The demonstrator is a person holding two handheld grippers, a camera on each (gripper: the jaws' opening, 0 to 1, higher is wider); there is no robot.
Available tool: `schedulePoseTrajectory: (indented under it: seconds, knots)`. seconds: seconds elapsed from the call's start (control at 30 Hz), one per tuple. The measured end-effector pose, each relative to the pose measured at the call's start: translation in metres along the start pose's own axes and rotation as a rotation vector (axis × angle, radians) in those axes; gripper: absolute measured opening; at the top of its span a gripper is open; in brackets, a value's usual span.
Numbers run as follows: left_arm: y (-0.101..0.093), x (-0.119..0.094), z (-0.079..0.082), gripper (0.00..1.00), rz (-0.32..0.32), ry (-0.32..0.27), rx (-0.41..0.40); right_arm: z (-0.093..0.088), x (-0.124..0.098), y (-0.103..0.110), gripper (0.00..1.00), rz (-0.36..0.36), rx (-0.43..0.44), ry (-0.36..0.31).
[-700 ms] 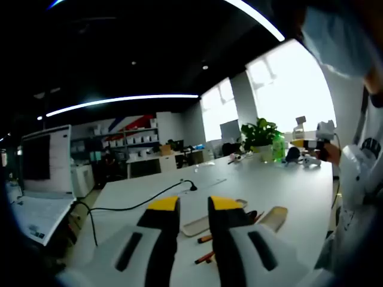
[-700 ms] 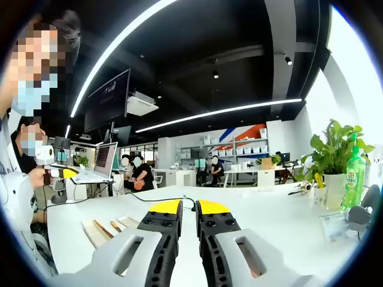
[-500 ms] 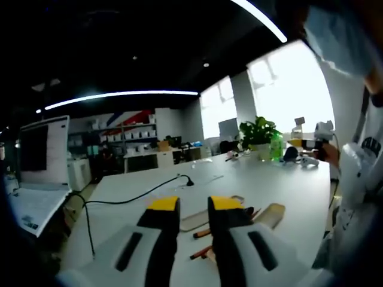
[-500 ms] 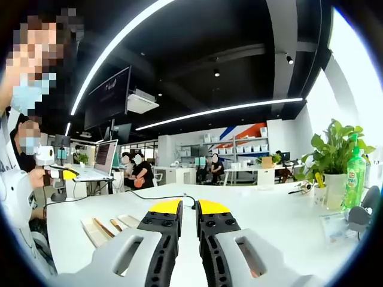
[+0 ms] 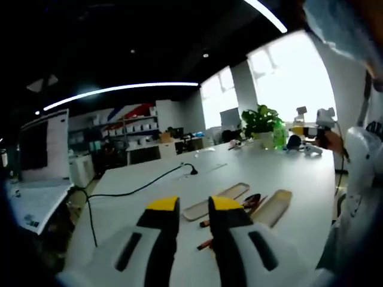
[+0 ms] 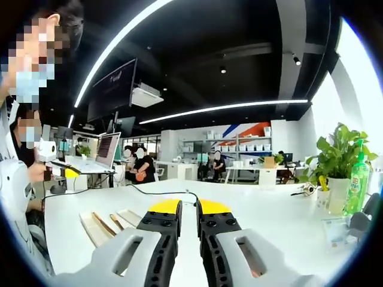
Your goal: Arrange the utensils inside the cutlery case until each visible utensil rests in its matching compartment.
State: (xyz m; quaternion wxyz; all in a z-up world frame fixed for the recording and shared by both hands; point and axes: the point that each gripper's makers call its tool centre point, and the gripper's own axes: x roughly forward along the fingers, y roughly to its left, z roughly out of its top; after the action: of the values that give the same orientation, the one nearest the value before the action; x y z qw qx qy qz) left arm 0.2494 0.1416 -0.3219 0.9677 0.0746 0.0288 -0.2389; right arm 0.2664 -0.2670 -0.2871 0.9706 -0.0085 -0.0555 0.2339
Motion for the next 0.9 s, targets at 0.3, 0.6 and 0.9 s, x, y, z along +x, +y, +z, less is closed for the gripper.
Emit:
schedulePoseTrajectory:
  seconds: [0.3,0.6,0.9]
  knots:
    - [0.000,-0.001,-0.001,0.20,-0.020,-0.013,0.012,-0.004,-0.002,-0.002,0.09,-0.014,0.013,0.005]
    - [-0.006,0.000,-0.007,0.20,-0.038,0.006,0.032,-0.006,-0.002,0.001,0.09,-0.009,0.011,0.007]
    - [-0.005,0.009,-0.021,0.19,-0.059,0.120,0.143,-0.011,-0.004,0.005,0.09,-0.011,0.026,0.006]
